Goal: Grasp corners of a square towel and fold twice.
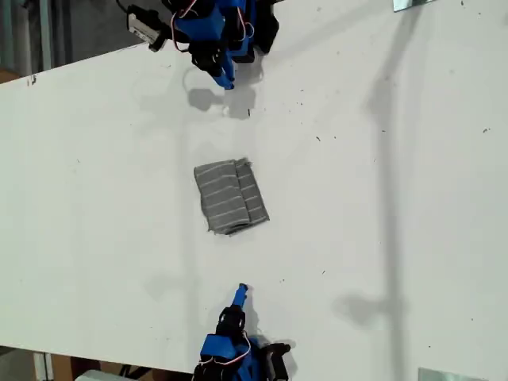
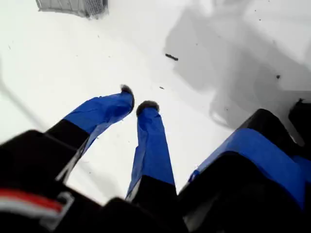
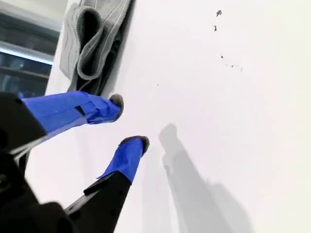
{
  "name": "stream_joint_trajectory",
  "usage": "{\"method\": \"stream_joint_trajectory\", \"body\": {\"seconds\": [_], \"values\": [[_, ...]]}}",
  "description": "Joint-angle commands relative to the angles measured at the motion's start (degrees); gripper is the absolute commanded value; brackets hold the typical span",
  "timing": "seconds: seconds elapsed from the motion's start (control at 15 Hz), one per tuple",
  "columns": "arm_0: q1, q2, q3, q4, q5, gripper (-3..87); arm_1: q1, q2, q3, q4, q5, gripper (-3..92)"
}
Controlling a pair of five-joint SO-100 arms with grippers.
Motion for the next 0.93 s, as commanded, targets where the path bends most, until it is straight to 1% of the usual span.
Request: {"method": "stream_joint_trajectory", "body": {"seconds": [0.0,0.07,0.13,0.2,0.53,0.6,0.67,0.87], "values": [[0.00,0.44,0.18,-0.62,0.35,12.3,-2.02,7.47,4.22,-5.36,0.53,8.1],[0.09,0.44,0.18,-0.62,0.35,12.3,-2.90,14.41,7.73,-8.35,-0.18,8.1],[0.09,0.44,0.18,-0.62,0.35,12.3,-3.34,15.82,10.99,-10.02,2.72,8.3],[0.00,0.44,0.18,-0.62,0.35,12.3,-2.46,15.91,13.45,-10.90,3.60,8.3],[0.00,0.44,0.18,-0.62,0.35,12.3,1.85,15.91,15.82,-10.28,2.99,8.4],[0.00,0.44,0.18,-0.62,0.35,12.3,-1.05,15.91,15.03,-9.49,0.88,10.4],[0.09,0.44,0.18,-0.62,0.35,12.3,-6.50,15.91,15.38,-9.93,0.88,10.5],[0.00,0.44,0.18,-0.62,0.35,12.3,-16.17,15.91,15.56,-10.11,0.88,10.5]]}}
